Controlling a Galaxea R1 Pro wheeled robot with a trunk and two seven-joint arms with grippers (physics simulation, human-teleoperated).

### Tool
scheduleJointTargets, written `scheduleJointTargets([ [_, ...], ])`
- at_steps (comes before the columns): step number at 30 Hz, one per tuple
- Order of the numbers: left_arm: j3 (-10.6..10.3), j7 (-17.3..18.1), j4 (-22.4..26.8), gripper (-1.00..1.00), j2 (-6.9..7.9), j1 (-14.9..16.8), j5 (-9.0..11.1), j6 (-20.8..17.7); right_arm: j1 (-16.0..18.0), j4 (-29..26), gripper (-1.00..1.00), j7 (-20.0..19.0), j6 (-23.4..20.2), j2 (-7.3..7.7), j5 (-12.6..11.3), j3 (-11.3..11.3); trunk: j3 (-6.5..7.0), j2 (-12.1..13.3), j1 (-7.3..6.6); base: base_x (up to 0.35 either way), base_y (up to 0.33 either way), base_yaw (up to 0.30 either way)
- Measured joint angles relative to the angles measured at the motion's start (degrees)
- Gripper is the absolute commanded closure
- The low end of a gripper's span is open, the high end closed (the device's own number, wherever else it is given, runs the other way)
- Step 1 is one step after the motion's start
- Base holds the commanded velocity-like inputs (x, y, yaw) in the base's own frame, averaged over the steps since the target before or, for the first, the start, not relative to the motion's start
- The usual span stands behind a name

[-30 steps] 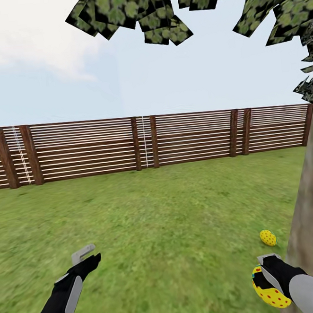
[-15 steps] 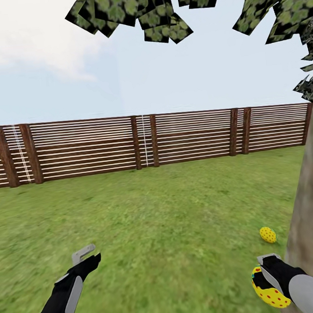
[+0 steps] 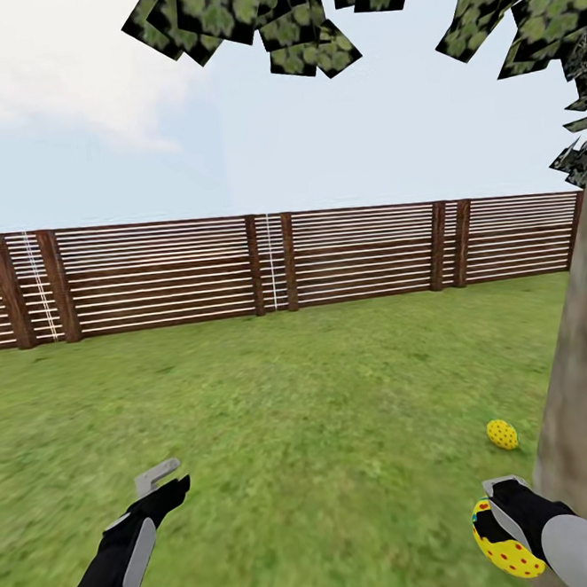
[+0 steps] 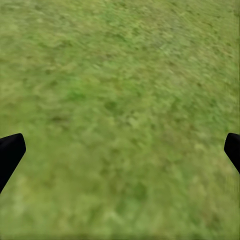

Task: Take the three Easter eggs out of the wicker basket on the lawn in the garden, then place them on the lawn next to a single tree (choose any tree) so that all three eggs are next to the same tree and none are left in the basket.

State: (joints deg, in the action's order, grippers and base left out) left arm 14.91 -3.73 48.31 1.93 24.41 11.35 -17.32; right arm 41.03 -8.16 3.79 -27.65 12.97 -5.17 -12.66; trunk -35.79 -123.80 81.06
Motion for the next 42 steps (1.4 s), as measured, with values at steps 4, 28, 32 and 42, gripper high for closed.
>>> scheduleJointTargets([
  [4, 0.0, 0.0, 0.02, -1.0, 0.0, -0.02, 0.0, 0.01, 0.0, 0.03, 1.0, 0.0, 0.01, 0.01, 0.0, 0.05, -0.72, -1.6, 0.88, 0.0, 0.0, 0.0],
  [28, 0.15, 0.0, 0.02, -1.0, 0.0, 0.0, 0.0, 0.05, 0.0, 0.12, 1.0, 0.0, 0.03, -0.25, 0.09, -0.03, -5.03, -11.23, 6.15, 0.0, 0.0, 0.0],
  [32, 0.17, 0.0, 0.07, -1.0, 0.0, 0.0, 0.02, 0.05, 0.0, 0.12, 1.0, 0.0, 0.03, -0.25, 0.08, -0.02, -5.74, -12.84, 7.03, 0.0, 0.0, 0.0],
  [42, 0.17, 0.0, 0.02, -1.0, 0.0, 0.0, 0.0, 0.05, 0.0, 0.12, 1.0, 0.0, 0.03, -0.22, 0.08, -0.02, -7.54, -16.85, 9.23, 0.0, 0.0, 0.0],
])
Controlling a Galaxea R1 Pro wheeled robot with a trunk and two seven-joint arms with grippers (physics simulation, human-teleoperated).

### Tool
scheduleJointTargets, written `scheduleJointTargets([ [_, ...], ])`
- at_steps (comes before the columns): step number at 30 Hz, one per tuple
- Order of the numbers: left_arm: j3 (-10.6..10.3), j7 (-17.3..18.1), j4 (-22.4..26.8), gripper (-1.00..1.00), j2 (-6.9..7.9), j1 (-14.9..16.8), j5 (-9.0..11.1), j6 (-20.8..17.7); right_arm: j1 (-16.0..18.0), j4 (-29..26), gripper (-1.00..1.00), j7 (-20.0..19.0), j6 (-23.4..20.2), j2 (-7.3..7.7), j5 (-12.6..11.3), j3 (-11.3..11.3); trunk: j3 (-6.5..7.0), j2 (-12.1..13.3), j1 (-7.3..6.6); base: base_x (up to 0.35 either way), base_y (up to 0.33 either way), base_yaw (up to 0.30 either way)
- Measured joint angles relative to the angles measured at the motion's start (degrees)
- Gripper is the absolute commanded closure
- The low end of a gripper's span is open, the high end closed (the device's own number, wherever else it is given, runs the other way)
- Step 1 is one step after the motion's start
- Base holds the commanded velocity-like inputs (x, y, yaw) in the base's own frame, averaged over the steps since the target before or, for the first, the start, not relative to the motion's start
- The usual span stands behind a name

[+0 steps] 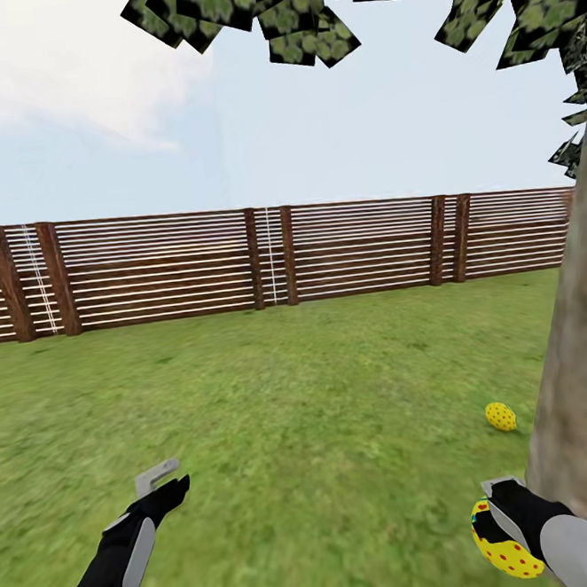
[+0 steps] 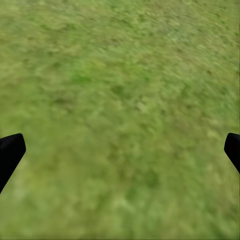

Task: Take the three Easter eggs out of the wicker basket on the lawn in the garden, then place them on the lawn next to a single tree (choose any tree) so that all three eggs are next to the same tree and none are left in the basket.

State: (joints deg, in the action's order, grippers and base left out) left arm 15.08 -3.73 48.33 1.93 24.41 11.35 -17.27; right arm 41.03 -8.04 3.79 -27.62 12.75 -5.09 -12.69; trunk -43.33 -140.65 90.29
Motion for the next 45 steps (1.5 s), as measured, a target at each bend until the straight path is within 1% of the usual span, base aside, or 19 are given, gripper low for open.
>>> scheduleJointTargets([
  [7, 0.0, 0.0, 0.02, -1.0, 0.0, 0.0, 0.0, 0.0, 0.0, 0.0, 1.0, 0.0, 0.0, 0.05, 0.0, 0.0, -1.28, -2.56, 1.42, 0.0, 0.0, 0.0],
  [45, -0.09, 0.0, 0.0, -1.0, 0.0, 0.01, 0.0, -0.02, 0.01, 0.0, 1.0, 0.0, 0.0, -0.03, 0.12, 0.0, -9.71, -3.07, 2.4, 0.0, 0.0, 0.0],
])
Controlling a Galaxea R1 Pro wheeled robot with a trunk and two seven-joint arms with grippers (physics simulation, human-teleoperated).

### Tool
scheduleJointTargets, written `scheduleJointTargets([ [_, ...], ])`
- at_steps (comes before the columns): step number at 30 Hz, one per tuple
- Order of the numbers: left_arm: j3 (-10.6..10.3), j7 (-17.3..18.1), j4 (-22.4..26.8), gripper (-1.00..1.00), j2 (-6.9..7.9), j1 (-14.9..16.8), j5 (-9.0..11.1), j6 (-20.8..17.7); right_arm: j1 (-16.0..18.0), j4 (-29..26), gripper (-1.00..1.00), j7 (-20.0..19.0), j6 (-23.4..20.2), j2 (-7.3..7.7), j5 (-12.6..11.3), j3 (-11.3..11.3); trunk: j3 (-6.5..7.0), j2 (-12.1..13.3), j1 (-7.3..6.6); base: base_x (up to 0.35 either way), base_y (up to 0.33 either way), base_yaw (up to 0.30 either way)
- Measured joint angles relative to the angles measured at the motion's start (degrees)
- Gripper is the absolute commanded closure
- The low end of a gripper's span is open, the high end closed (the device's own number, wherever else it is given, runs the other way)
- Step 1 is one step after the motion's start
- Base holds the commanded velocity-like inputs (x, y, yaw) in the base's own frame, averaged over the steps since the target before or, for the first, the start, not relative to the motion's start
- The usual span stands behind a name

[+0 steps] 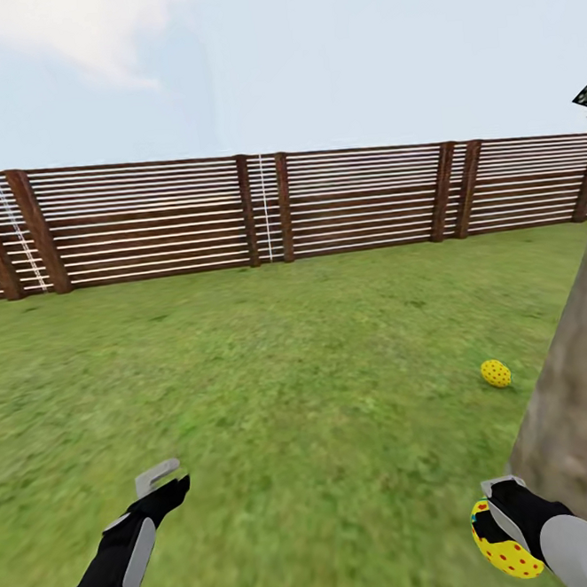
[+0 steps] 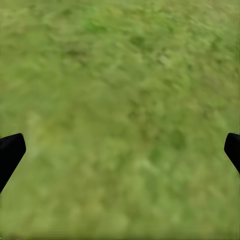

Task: Take the three Easter eggs out of the wicker basket on the lawn in the garden, then place them on the lawn next to a single tree (choose any tree) so that all three eggs are next to the same tree and none are left in the basket.

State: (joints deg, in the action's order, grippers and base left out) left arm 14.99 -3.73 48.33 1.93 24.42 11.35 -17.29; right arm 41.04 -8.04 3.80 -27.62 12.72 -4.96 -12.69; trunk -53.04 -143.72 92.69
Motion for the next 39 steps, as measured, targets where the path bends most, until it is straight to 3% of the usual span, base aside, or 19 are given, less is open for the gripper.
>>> scheduleJointTargets([
  [35, 0.0, 0.0, 0.0, -1.0, -0.09, -0.01, 0.0, 0.02, 0.0, 0.18, 1.0, 0.03, 0.0, -0.09, 0.08, -0.04, -7.76, -0.47, 0.9, 0.0, 0.0, 0.017],
  [39, -0.04, 0.0, 0.04, -1.0, -0.09, 0.01, 0.0, 0.02, 0.01, 0.17, 1.0, 0.03, 0.0, -0.09, 0.12, -0.05, -7.77, -0.48, 0.9, 0.0, 0.0, 0.0],
])
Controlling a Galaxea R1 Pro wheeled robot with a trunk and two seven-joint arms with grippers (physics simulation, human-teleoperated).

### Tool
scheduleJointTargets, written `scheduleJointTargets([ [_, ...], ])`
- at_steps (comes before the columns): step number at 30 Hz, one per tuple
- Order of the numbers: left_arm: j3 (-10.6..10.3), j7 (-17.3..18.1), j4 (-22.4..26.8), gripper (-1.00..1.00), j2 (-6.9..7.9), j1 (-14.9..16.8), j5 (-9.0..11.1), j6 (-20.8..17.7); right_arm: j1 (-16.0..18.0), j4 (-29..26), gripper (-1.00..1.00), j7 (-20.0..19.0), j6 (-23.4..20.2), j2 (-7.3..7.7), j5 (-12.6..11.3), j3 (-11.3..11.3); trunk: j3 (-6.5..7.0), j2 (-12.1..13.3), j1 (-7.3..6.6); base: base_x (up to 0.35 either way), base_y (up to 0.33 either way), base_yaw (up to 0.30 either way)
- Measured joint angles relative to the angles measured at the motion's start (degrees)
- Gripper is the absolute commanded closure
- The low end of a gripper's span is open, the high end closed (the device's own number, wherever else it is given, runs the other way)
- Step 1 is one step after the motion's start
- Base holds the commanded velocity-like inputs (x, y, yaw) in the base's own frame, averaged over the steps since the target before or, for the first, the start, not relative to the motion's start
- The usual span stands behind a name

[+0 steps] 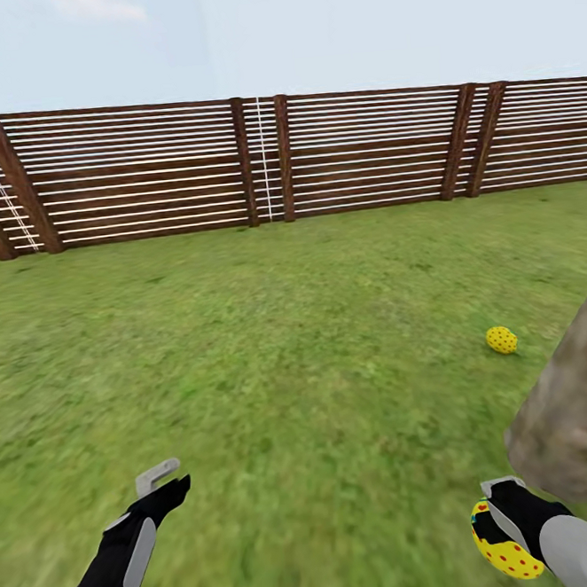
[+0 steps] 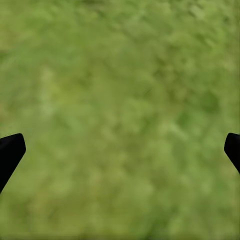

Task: Take the three Easter eggs out of the wicker basket on the lawn in the garden, then place them on the lawn next to a single tree (choose any tree) so that all three eggs are next to the same tree and none are left in the basket.

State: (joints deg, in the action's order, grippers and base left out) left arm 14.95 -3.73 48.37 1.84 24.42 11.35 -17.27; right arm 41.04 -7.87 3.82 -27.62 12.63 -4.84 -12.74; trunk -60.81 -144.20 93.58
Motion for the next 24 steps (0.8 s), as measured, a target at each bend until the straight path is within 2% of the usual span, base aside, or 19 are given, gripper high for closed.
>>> scheduleJointTargets([
  [4, -0.06, 0.0, 0.02, -1.0, 0.01, -0.02, -0.02, 0.01, 0.0, 0.0, 1.0, 0.01, 0.0, -0.02, -0.01, -0.04, 0.0, 0.0, 0.0, 0.026, 0.0, 0.0],
  [16, -0.05, 0.0, -0.03, -1.0, 0.0, -0.01, 0.0, 0.09, 0.0, 0.03, 1.0, 0.03, 0.0, -0.09, 0.0, -0.04, 0.0, 0.0, -0.03, 0.208, 0.0, 0.0],
  [22, -0.05, -0.07, 0.0, -1.0, 0.0, 0.0, 0.03, 0.15, 0.0, 0.09, 1.0, 0.01, 0.0, -0.09, 0.0, -0.04, 0.0, 0.0, 0.0, 0.027, 0.0, 0.0],
  [24, 0.01, -0.07, -0.01, -1.0, 0.0, 0.0, 0.07, 0.09, 0.0, 0.09, 1.0, 0.0, 0.0, -0.09, -0.01, -0.04, -0.44, -0.02, 0.05, 0.001, 0.0, 0.0],
])
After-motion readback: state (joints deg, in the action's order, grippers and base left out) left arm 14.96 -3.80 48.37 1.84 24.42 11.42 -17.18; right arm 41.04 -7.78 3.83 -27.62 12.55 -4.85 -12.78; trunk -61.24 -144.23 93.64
